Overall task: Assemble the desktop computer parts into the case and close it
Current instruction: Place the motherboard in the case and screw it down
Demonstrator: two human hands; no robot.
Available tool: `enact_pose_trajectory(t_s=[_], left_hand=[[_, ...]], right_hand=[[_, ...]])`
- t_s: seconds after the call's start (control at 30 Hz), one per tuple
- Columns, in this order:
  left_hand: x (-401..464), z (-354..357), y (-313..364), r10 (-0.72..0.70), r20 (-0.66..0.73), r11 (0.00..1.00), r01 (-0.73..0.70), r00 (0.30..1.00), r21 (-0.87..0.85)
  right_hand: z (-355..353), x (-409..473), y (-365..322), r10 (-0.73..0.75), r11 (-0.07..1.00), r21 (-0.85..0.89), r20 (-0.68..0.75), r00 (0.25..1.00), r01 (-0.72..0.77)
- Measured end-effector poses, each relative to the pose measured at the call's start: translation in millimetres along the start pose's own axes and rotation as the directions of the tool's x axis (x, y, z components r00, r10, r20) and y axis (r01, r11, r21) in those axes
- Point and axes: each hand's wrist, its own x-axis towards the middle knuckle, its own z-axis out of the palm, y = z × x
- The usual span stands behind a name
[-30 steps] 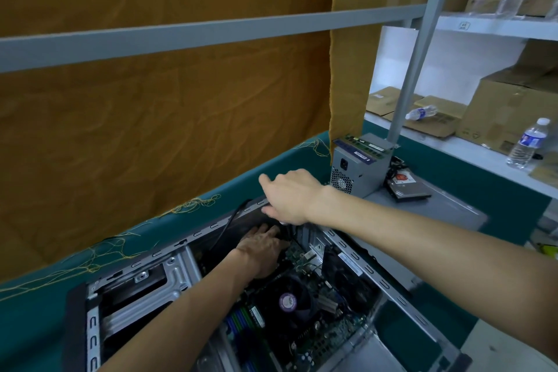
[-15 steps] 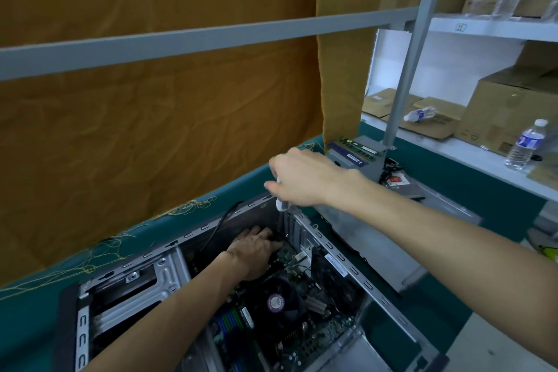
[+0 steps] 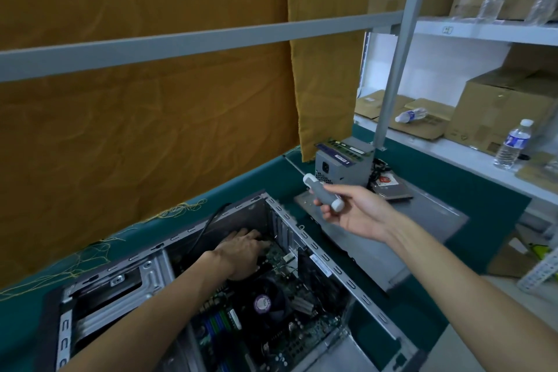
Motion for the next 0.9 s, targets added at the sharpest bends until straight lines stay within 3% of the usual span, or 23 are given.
enact_pose_trajectory(t_s=[0.07, 0.17, 0.23, 0.3, 0.37, 0.47, 0.53, 0.7, 0.8, 0.9], left_hand=[[-6.2, -4.3, 0.0, -0.004, -0.040, 0.990, -0.002, 0.999, -0.140], [-20.4, -19.7, 3.6, -0.022, -0.203, 0.914, -0.063, 0.979, -0.401], [-30.3, -31.1, 9.9, -0.048, -0.366, 0.835, -0.164, 0.929, -0.525], [-37.9, -38.2, 15.9, -0.104, -0.525, 0.799, -0.244, 0.844, -0.550], [-41.7, -39.8, 19.7, -0.170, -0.668, 0.823, -0.269, 0.724, -0.501], [-40.9, -34.4, 15.7, -0.247, -0.778, 0.893, -0.176, 0.577, -0.414], [-38.8, -31.1, 11.3, -0.295, -0.769, 0.911, -0.075, 0.567, -0.405], [-29.3, -23.3, 16.1, -0.351, -0.747, 0.911, 0.024, 0.565, -0.411], [-27.7, -22.3, 14.4, -0.356, -0.755, 0.914, 0.034, 0.550, -0.405], [-27.7, -20.6, 12.0, -0.332, -0.769, 0.921, 0.012, 0.547, -0.389]], right_hand=[[-11.9, 15.6, 5.8, 0.055, 0.995, -0.079, 0.011, 0.998, -0.054], [-29.4, 40.3, 17.6, 0.098, 0.915, -0.381, -0.110, 0.989, -0.133], [-40.2, 58.2, 28.4, -0.009, 0.819, -0.557, -0.256, 0.967, -0.139], [-53.0, 75.6, 38.4, -0.244, 0.652, -0.746, -0.375, 0.894, -0.135], [-62.7, 87.4, 43.4, -0.437, 0.444, -0.878, -0.389, 0.811, -0.181], [-72.3, 103.3, 47.5, -0.524, 0.236, -0.945, -0.322, 0.789, -0.229], [-71.8, 115.1, 47.0, -0.543, 0.146, -0.956, -0.293, 0.787, -0.255], [-63.9, 140.9, 50.5, -0.549, 0.158, -0.948, -0.317, 0.773, -0.277], [-63.1, 148.5, 56.1, -0.550, 0.127, -0.942, -0.328, 0.768, -0.312], [-62.2, 151.1, 56.1, -0.545, 0.174, -0.926, -0.374, 0.750, -0.335]])
